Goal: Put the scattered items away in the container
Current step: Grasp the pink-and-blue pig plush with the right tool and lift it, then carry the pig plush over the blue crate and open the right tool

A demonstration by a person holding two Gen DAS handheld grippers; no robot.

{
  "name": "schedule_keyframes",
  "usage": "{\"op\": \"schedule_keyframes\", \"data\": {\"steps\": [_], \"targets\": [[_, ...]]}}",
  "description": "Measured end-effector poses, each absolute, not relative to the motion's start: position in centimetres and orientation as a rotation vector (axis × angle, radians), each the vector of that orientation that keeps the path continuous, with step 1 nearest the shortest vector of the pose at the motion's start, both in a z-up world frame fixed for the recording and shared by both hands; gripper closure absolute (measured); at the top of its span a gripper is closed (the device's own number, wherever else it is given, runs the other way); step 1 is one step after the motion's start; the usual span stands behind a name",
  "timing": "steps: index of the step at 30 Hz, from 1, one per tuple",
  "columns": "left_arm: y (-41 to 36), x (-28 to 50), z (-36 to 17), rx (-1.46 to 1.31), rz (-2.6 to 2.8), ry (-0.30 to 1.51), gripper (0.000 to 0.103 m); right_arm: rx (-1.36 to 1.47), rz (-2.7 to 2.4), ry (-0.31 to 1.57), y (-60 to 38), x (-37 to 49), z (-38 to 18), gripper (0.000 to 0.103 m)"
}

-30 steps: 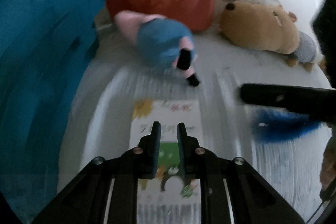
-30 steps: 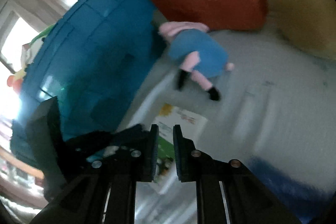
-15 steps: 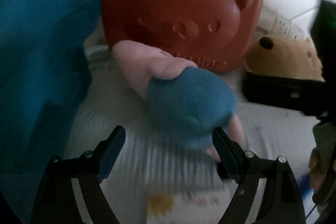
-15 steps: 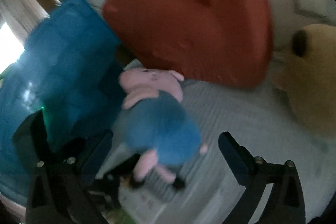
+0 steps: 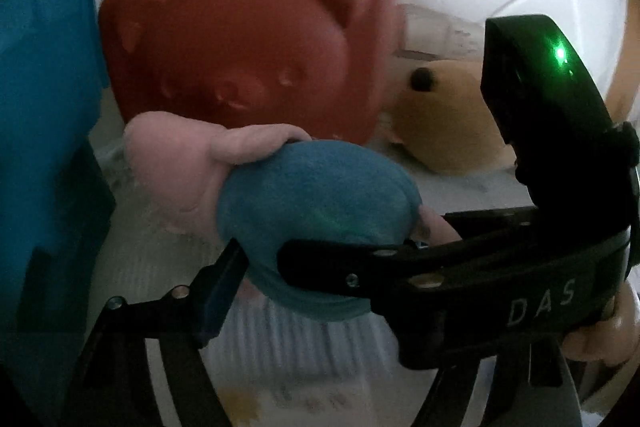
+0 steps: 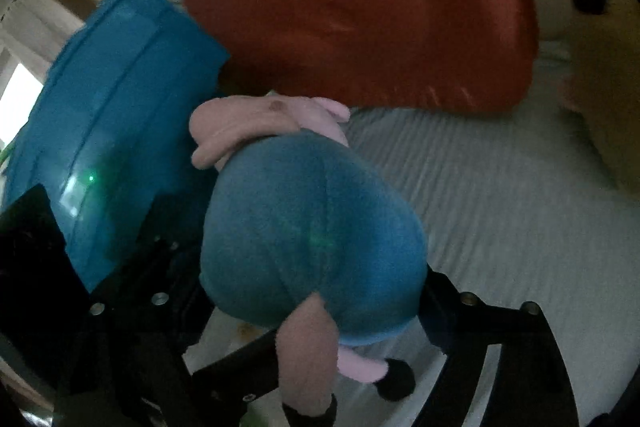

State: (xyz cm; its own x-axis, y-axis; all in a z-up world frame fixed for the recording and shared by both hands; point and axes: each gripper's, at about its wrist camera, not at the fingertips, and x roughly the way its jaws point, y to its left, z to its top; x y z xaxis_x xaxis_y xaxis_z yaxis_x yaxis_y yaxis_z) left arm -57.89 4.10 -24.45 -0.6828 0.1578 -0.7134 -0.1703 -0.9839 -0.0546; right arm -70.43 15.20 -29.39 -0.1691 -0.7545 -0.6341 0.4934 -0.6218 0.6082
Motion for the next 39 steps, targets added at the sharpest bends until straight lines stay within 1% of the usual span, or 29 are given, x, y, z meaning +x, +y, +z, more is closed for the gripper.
{"op": "schedule_keyframes", "data": {"steps": [5, 9, 11, 14, 16, 18, 22, 25, 26, 27, 28, 30, 39], "targets": [[7.2, -50.2, -21.9, -1.162, 2.665, 0.095, 0.026, 1.250, -1.901, -0.333, 19.9, -63.3, -26.7, 0.018], [8.7, -44.1, -21.5, -1.208, 2.598, 0.126, 0.026, 1.296, -1.924, -0.310, 23.2, -57.7, -26.6, 0.018], [9.5, -41.1, -22.0, -1.231, 2.562, 0.156, 0.026, 1.310, -1.953, -0.265, 24.4, -55.3, -27.0, 0.018], [10.6, -38.6, -23.2, -1.302, 2.565, 0.267, 0.026, 1.347, -2.044, -0.144, 26.8, -52.4, -28.0, 0.017], [10.0, -37.7, -24.8, -1.389, 2.570, 0.284, 0.026, 1.379, -2.083, -0.090, 27.7, -51.6, -28.9, 0.014], [9.1, -37.5, -26.0, -1.455, 2.599, 0.271, 0.026, 1.383, -2.116, -0.062, 29.2, -50.7, -29.5, 0.008], [7.8, -38.1, -26.3, -1.475, 2.638, 0.228, 0.026, 1.385, -2.206, -0.003, 32.2, -48.7, -29.8, 0.000], [8.0, -39.1, -25.5, -1.428, 2.641, 0.240, 0.026, 1.386, -2.253, -0.051, 34.7, -47.2, -29.4, 0.000], [8.2, -39.5, -25.3, -1.410, 2.630, 0.246, 0.023, 1.390, -2.269, -0.064, 35.5, -46.7, -29.3, 0.000], [8.5, -39.7, -25.3, -1.399, 2.620, 0.277, 0.018, 1.401, -2.277, -0.070, 36.2, -46.2, -29.1, 0.000], [8.9, -40.0, -25.4, -1.388, 2.609, 0.308, 0.017, 1.410, -2.285, -0.072, 36.2, -45.6, -29.0, 0.000], [9.4, -40.5, -25.7, -1.360, 2.584, 0.333, 0.017, 1.415, -2.298, -0.055, 34.2, -44.3, -29.2, 0.000], [11.2, -42.7, -27.0, -1.213, 2.463, 0.331, 0.016, 1.352, -2.313, 0.070, 30.7, -44.9, -31.3, 0.000]]}}
